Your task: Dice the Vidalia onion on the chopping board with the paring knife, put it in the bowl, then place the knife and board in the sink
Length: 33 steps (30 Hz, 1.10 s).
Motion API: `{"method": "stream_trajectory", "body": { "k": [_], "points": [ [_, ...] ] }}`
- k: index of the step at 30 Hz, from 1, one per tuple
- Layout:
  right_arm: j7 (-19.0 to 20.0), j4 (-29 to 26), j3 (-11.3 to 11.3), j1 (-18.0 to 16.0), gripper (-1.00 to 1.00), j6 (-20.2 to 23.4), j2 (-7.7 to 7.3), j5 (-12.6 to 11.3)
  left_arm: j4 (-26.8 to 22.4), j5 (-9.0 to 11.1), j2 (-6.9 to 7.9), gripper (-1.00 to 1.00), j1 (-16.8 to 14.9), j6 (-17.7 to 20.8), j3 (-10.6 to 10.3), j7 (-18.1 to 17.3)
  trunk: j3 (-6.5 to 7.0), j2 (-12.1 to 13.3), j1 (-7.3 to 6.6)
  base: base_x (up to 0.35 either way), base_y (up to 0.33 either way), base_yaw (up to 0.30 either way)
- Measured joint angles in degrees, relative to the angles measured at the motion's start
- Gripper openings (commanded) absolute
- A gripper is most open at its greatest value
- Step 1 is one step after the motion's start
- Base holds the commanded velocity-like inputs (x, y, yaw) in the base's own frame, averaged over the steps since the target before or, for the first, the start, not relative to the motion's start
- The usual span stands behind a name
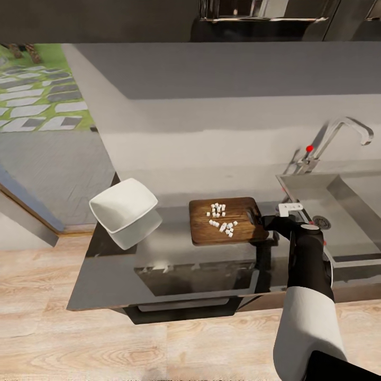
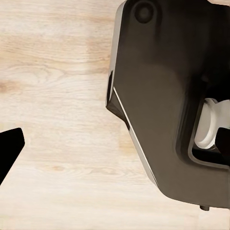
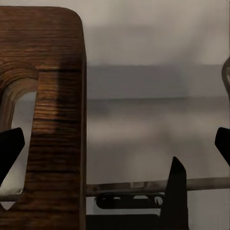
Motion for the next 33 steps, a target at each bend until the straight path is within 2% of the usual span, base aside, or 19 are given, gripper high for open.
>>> {"method": "stream_trajectory", "body": {
  "k": [14,18,33],
  "points": [
    [0.0,0.3,0.0,0.0,1.00,0.0,0.00,0.0,0.0,0.0,0.00,1.00,0.0,0.0,0.0,0.0,-1.23,0.0,0.00,0.000,0.000,0.000],
    [0.0,0.2,0.0,0.0,1.00,0.1,0.00,-0.7,0.0,0.0,0.00,1.00,0.0,0.0,0.0,0.0,-1.53,0.0,-0.01,0.000,0.000,0.028],
    [0.2,-0.2,0.1,-0.1,1.00,0.3,0.00,0.3,0.0,0.0,0.00,1.00,0.0,0.0,0.0,0.0,-1.65,0.0,-0.02,0.000,0.000,0.003]
  ]
}}
